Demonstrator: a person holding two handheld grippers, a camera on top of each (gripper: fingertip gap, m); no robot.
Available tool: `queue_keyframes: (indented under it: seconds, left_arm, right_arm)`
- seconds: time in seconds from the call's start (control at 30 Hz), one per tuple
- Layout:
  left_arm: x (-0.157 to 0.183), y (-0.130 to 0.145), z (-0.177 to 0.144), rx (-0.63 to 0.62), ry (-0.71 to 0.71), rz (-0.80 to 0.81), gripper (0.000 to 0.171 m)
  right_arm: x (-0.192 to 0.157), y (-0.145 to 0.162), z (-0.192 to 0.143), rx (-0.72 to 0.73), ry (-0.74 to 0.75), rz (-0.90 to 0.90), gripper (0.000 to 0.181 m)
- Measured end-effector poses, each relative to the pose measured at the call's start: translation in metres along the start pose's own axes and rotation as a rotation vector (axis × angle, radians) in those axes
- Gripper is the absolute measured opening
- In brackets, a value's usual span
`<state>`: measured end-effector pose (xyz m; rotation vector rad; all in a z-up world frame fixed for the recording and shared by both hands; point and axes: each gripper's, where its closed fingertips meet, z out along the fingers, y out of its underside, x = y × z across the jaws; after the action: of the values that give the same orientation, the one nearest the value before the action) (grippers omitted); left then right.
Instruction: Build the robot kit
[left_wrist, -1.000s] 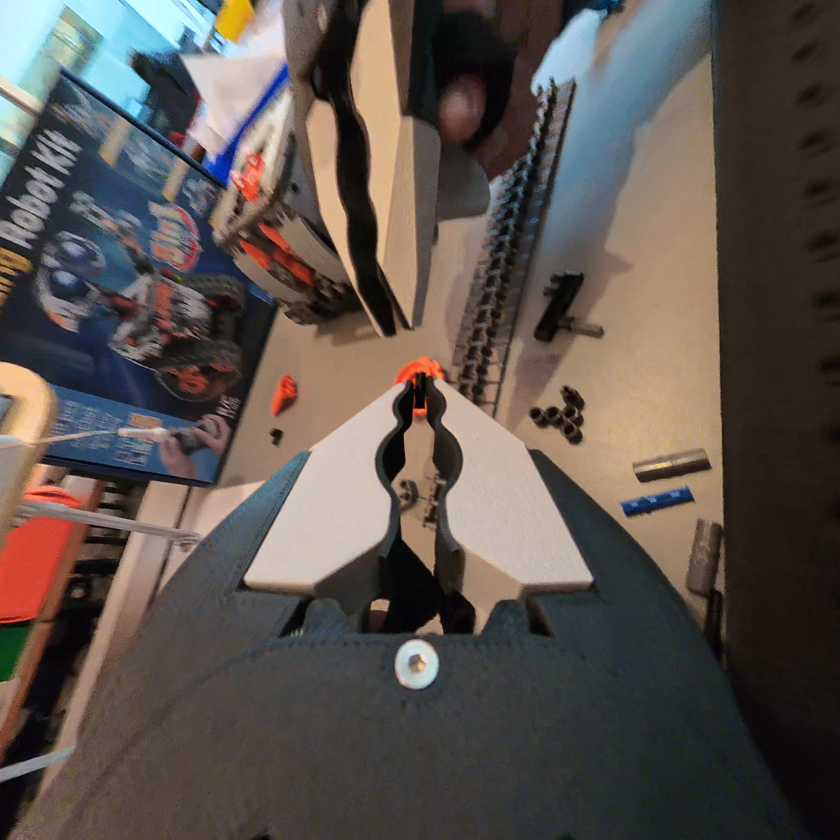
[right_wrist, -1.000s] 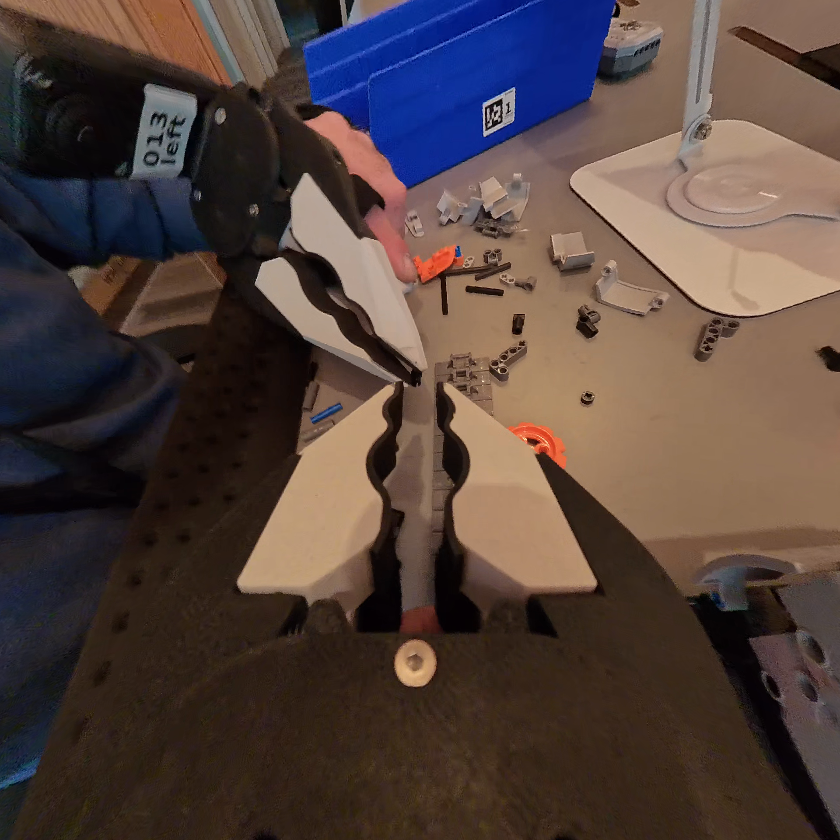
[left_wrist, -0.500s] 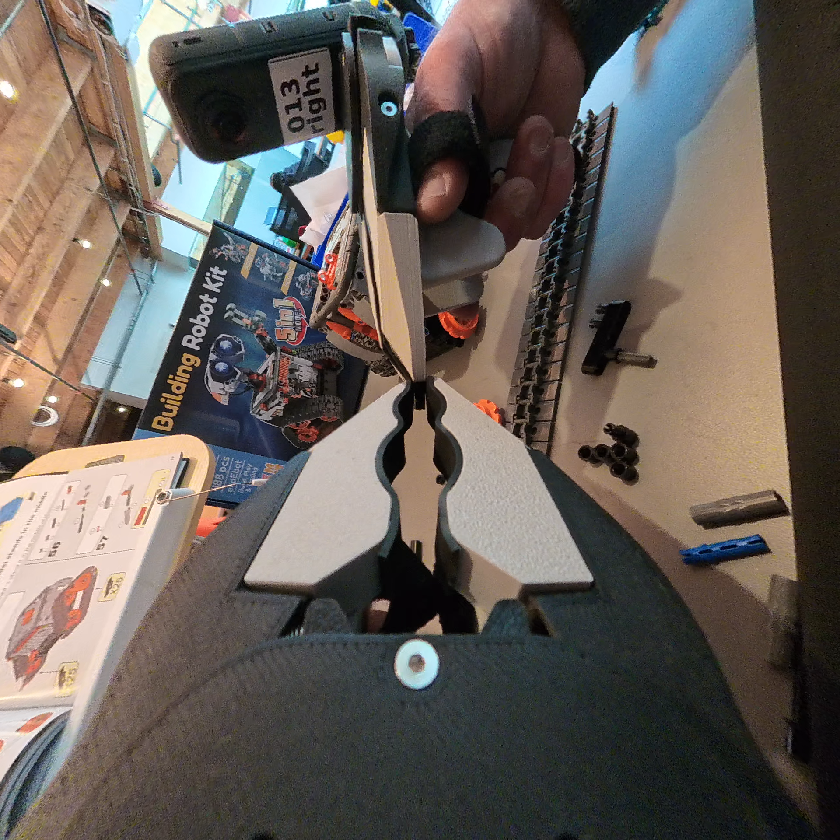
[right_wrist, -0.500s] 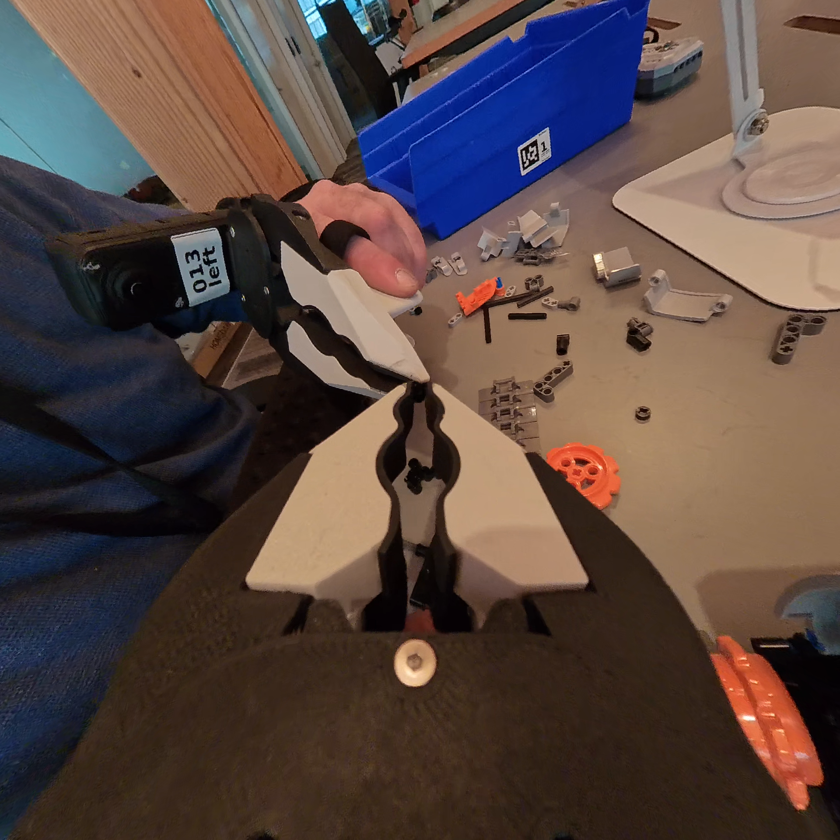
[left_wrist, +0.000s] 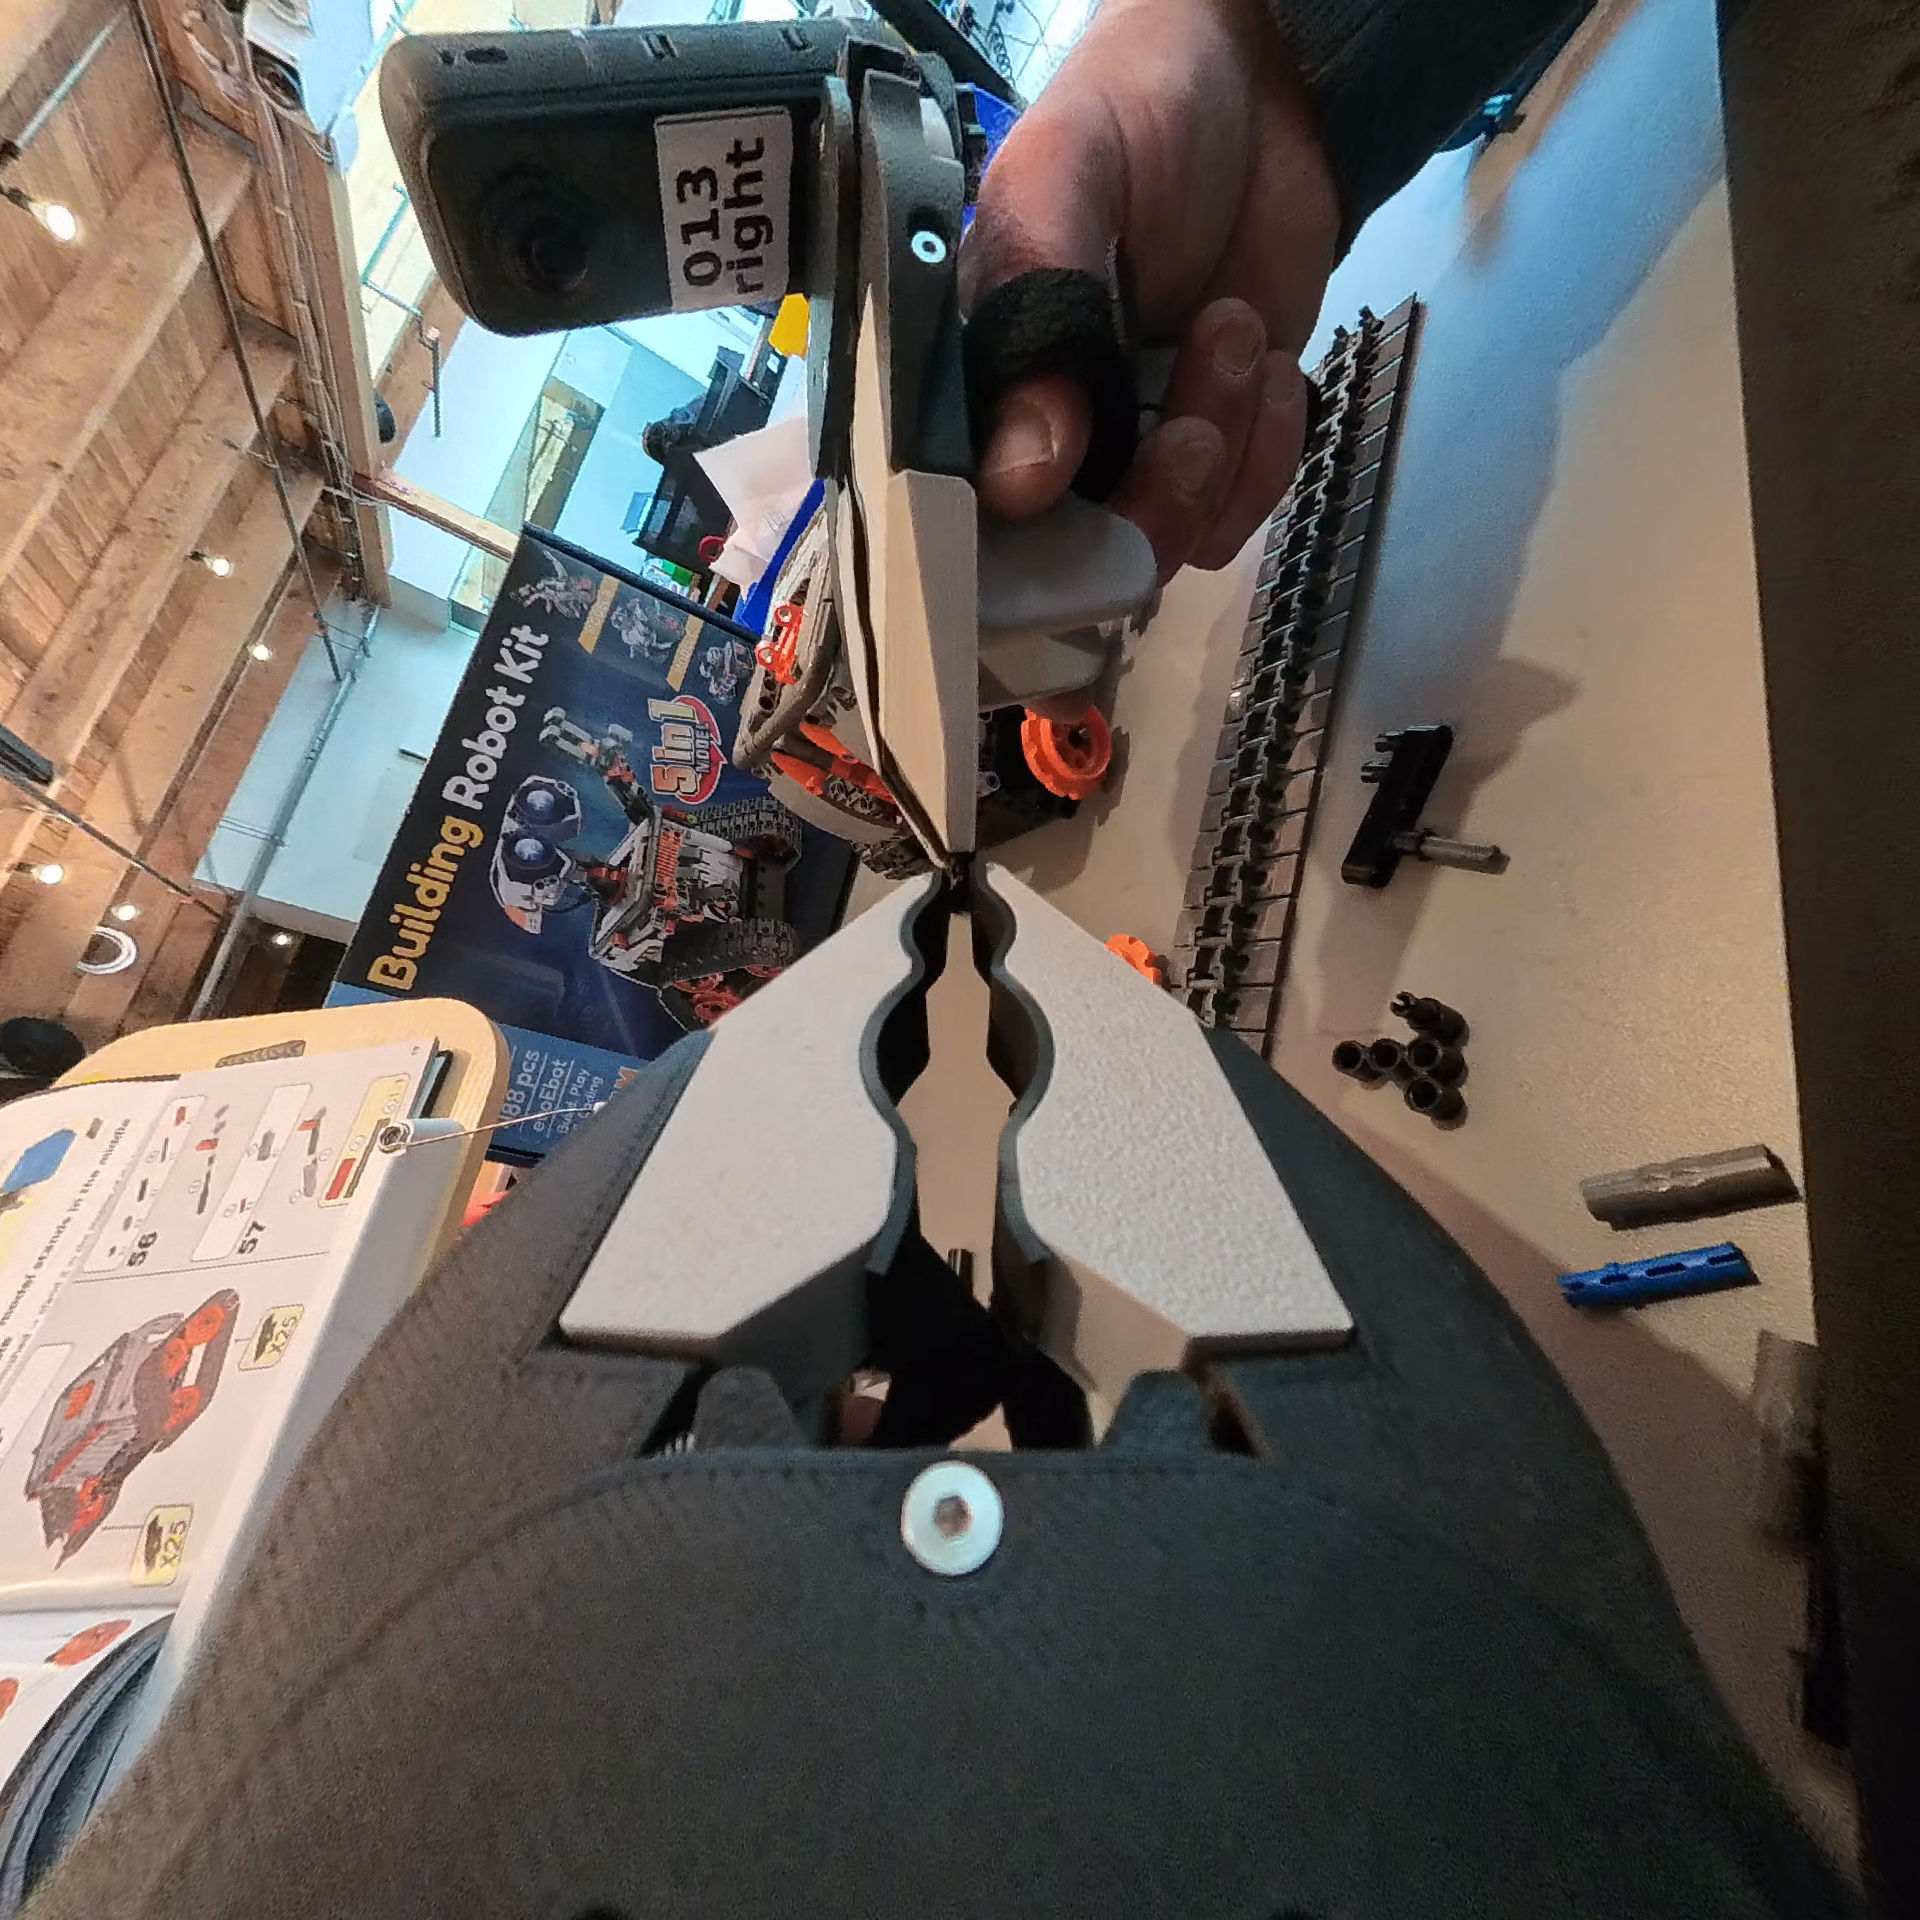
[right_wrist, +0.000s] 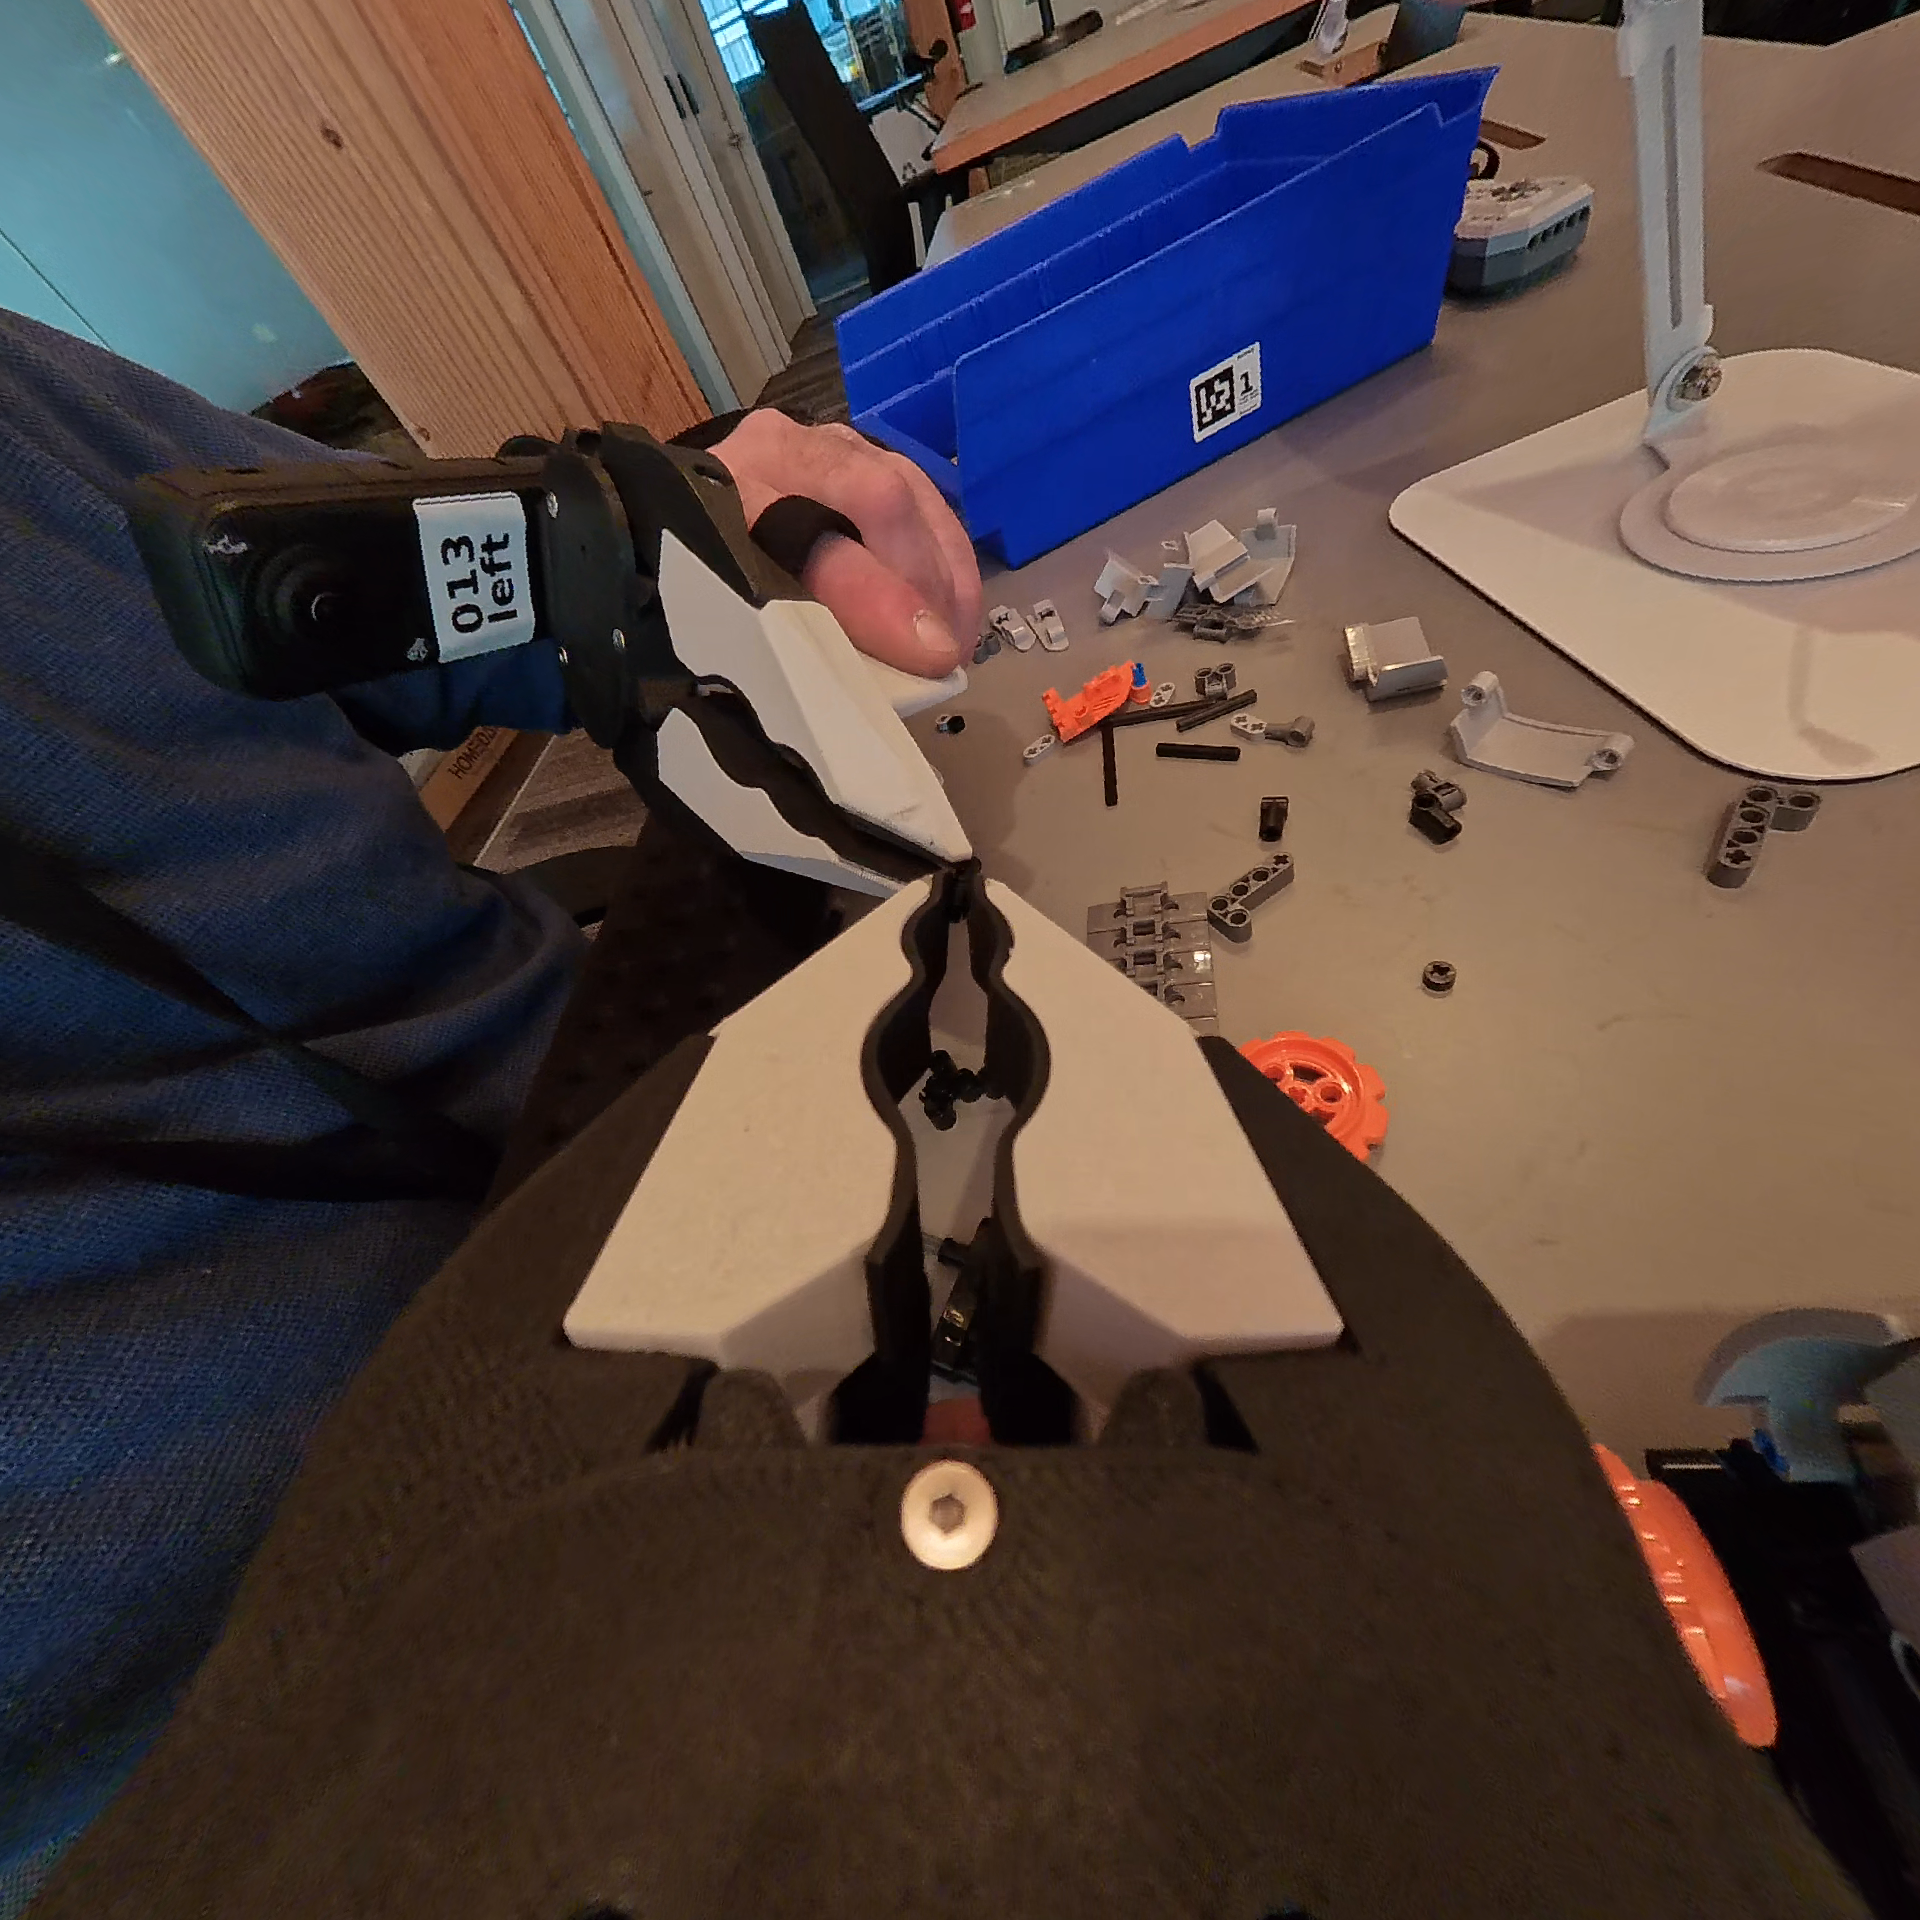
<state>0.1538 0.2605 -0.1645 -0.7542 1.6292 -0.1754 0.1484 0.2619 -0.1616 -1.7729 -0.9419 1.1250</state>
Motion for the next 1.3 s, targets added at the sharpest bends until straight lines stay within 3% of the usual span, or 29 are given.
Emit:
queue_keyframes:
  seconds: [0.17, 0.33, 0.5, 0.63, 0.87, 1.0, 1.3]
  left_arm:
    - [-0.002, -0.003, 0.0, 0.008, -0.032, 0.022, 0.0]
    - [-0.002, -0.002, 0.001, 0.0, -0.036, 0.039, 0.0]
    - [0.006, 0.006, 0.0, -0.023, 0.047, -0.019, 0.0]
    - [0.027, 0.02, 0.0, -0.075, 0.228, -0.168, 0.004]
    - [0.056, 0.028, -0.004, -0.121, 0.444, -0.313, 0.009]
    - [0.057, 0.027, -0.006, -0.114, 0.464, -0.34, 0.01]
    - [0.064, 0.033, -0.004, -0.141, 0.489, -0.341, 0.011]
  right_arm:
    - [0.001, -0.003, 0.0, 0.018, 0.012, 0.0, 0.006]
    - [-0.002, -0.002, 0.001, 0.012, 0.005, -0.007, 0.0]
    - [0.002, 0.004, -0.001, -0.025, 0.028, -0.021, 0.0]
    - [0.008, 0.018, -0.008, -0.113, 0.091, -0.084, 0.0]
    - [0.012, 0.085, 0.002, -0.466, 0.1, -0.259, 0.011]
    - [0.011, 0.101, 0.007, -0.544, 0.079, -0.302, 0.012]
    - [0.012, 0.103, 0.011, -0.564, 0.112, -0.313, 0.003]
